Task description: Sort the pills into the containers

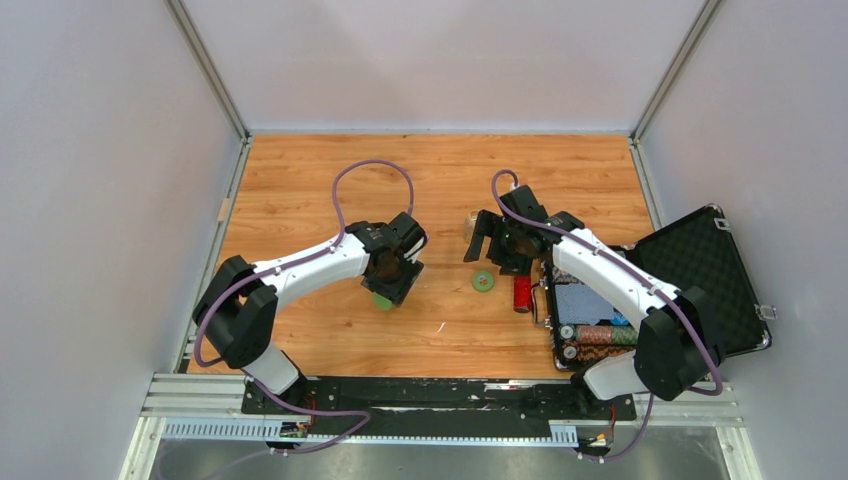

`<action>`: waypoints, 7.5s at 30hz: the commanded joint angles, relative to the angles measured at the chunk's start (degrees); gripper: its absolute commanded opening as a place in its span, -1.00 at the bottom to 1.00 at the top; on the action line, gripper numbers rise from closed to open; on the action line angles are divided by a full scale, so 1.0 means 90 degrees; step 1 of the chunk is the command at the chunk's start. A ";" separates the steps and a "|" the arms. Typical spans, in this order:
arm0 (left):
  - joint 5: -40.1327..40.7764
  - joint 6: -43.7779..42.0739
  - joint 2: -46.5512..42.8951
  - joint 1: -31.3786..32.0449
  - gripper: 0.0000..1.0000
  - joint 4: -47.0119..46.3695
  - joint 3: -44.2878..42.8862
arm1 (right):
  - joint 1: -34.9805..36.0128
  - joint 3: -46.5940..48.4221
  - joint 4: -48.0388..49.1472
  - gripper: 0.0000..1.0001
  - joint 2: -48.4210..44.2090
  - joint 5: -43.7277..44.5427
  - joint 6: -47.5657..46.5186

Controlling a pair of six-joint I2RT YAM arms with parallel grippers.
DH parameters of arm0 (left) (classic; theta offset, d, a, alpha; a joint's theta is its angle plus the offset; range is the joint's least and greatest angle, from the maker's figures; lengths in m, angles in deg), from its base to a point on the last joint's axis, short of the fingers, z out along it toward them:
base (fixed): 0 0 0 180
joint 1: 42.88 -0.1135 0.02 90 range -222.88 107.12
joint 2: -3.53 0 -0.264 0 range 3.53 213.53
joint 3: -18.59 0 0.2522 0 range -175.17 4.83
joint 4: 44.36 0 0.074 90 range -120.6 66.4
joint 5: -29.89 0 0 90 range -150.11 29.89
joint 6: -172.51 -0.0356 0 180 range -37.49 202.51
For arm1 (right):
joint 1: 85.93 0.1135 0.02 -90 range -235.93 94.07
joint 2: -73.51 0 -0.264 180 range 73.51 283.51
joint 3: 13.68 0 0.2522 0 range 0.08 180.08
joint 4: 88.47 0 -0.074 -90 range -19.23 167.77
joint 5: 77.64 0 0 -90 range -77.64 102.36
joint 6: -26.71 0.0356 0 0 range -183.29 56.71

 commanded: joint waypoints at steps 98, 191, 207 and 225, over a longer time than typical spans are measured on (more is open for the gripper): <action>0.0710 -0.0617 -0.3427 0.0040 -1.00 -0.2340 0.1354 | -0.0047 0.0029 0.0168 0.75 0.0089 -0.0156 -0.0027; -0.2465 -0.1315 -0.4575 0.0011 -1.00 -0.8275 0.2478 | -0.0045 0.2312 -0.1494 -0.06 -0.2026 -0.2394 -0.2513; -0.3282 -0.1917 -0.4070 0.0011 -1.00 -0.7372 0.2178 | -0.0047 0.2508 -0.0855 -0.10 -0.1982 -0.4695 -0.2650; -0.4243 -0.3022 -0.4041 0.0011 -1.00 -0.5845 0.1570 | -0.0023 0.2327 -0.0411 -0.05 -0.1693 -0.4534 -0.2371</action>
